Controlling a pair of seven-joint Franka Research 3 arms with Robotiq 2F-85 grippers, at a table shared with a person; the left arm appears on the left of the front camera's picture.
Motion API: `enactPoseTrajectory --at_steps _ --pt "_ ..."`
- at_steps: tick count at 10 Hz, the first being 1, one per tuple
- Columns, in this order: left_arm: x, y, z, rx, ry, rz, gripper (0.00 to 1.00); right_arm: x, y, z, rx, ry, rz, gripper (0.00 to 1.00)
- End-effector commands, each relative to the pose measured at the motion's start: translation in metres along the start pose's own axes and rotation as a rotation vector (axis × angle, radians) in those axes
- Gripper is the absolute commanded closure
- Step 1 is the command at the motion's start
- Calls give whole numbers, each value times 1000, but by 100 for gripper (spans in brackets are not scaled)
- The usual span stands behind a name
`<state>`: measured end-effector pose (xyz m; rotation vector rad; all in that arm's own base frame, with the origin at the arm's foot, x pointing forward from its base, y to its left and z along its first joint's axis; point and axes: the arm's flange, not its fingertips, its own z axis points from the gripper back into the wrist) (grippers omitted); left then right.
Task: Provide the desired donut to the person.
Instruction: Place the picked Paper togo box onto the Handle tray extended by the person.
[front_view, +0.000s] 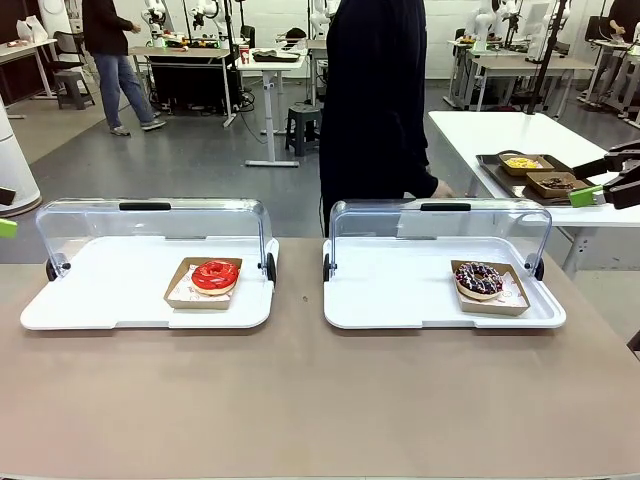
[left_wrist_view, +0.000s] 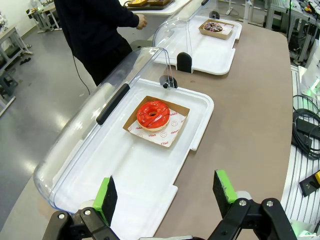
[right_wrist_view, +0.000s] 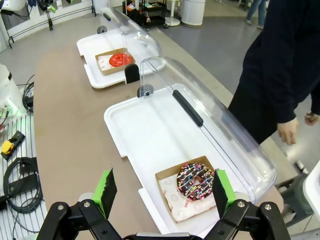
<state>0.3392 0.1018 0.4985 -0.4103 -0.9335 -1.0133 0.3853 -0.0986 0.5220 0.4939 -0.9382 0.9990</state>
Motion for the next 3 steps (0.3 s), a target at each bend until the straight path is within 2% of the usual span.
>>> enactPoseTrajectory --at_steps 1,3 --pt "0 0 -1 9 -12 5 0 -2 0 0 6 -8 2 0" --pt "0 0 -1 9 -12 5 0 -2 0 0 6 -8 2 0"
